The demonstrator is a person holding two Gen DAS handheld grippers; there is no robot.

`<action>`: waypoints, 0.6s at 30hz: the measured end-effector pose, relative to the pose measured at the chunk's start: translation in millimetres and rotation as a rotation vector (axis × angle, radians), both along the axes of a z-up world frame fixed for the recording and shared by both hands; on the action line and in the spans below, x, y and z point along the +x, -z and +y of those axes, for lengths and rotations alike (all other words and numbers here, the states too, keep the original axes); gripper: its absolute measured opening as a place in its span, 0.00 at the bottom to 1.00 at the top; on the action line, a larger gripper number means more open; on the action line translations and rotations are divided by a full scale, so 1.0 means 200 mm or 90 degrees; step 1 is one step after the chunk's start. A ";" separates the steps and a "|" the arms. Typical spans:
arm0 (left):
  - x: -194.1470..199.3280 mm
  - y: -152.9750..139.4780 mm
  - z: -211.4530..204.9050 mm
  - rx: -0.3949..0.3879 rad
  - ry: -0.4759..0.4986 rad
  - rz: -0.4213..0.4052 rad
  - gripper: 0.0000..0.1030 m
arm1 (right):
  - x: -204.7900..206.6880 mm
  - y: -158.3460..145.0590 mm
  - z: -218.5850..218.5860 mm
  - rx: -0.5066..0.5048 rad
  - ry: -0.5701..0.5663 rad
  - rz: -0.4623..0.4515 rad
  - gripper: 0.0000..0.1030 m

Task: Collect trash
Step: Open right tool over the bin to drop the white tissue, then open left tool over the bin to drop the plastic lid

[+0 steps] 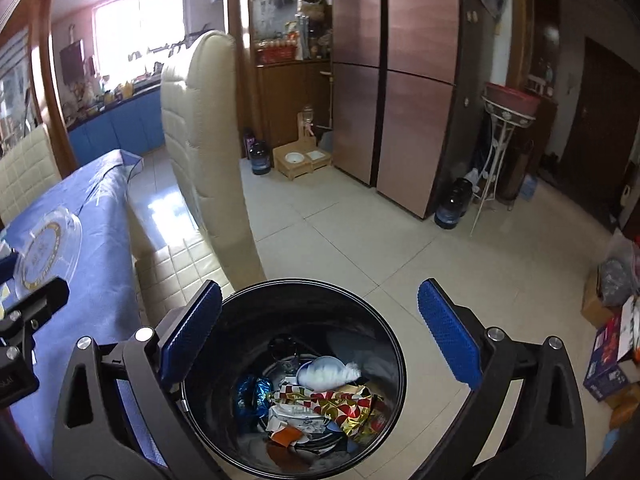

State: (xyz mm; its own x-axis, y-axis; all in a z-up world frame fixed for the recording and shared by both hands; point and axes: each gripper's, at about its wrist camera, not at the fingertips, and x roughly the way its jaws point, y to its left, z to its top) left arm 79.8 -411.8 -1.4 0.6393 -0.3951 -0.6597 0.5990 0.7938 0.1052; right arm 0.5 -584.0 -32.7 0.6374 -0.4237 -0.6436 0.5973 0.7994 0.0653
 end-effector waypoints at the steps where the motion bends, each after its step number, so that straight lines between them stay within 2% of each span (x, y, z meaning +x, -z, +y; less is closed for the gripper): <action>1: -0.01 0.00 -0.01 0.001 0.005 0.001 0.81 | -0.02 0.00 -0.02 0.004 0.017 -0.005 0.96; 6: -0.06 0.02 -0.11 0.007 0.040 0.002 0.81 | -0.11 0.01 -0.14 0.008 0.107 -0.001 0.96; 9: -0.10 0.04 -0.17 0.012 0.064 0.005 0.81 | -0.16 0.02 -0.20 0.028 0.124 -0.010 0.96; 18: -0.16 0.07 -0.36 0.024 0.115 0.028 0.82 | -0.27 0.02 -0.30 0.017 0.157 -0.013 0.96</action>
State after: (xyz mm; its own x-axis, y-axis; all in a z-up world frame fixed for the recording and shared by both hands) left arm 47.2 -483.0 -15.7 0.5307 -0.4755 -0.7016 0.7362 0.6689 0.1035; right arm -54.3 -643.2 -37.4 0.5304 -0.5504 -0.6448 0.7721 0.6278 0.0992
